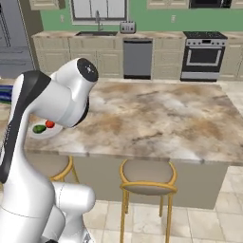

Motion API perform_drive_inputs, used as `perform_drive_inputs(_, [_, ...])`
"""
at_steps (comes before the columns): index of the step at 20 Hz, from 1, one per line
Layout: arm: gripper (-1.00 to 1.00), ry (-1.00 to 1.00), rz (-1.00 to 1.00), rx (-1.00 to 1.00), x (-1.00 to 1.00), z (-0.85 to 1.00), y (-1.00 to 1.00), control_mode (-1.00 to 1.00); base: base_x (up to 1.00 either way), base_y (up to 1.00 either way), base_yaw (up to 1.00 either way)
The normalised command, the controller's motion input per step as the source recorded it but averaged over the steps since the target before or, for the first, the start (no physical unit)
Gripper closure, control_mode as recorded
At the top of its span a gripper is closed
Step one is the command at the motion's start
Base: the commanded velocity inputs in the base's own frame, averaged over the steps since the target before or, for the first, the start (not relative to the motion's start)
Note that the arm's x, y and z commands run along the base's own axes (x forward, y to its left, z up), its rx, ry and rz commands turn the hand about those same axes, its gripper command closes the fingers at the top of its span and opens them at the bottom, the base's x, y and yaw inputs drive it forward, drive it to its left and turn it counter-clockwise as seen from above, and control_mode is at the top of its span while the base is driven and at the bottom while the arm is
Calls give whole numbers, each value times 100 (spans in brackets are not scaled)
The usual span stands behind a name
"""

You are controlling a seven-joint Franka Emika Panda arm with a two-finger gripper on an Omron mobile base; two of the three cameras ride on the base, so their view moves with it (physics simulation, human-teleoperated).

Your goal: Retrieve the tupperware and aluminum foil from the cabinet and place them on the dining counter near the plate with tomato and avocado to prepare for storing leftovers.

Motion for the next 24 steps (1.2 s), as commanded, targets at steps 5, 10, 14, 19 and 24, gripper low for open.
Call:
perform_drive_inputs(5, [100,0,0,0,0,0,0,100,32,97,-12])
perform_drive_inputs(10, [100,0,0,0,0,0,0,100,75,39,0])
perform_drive_inputs(14, [100,-1,-2,0,10,-5,0,-100,50,0,-1])
perform_drive_inputs(19, [100,-3,-17,0,33,-47,-15,-100,0,0,0])
perform_drive_inputs(24, [100,0,-33,0,30,-65,-42,-100,0,0,0])
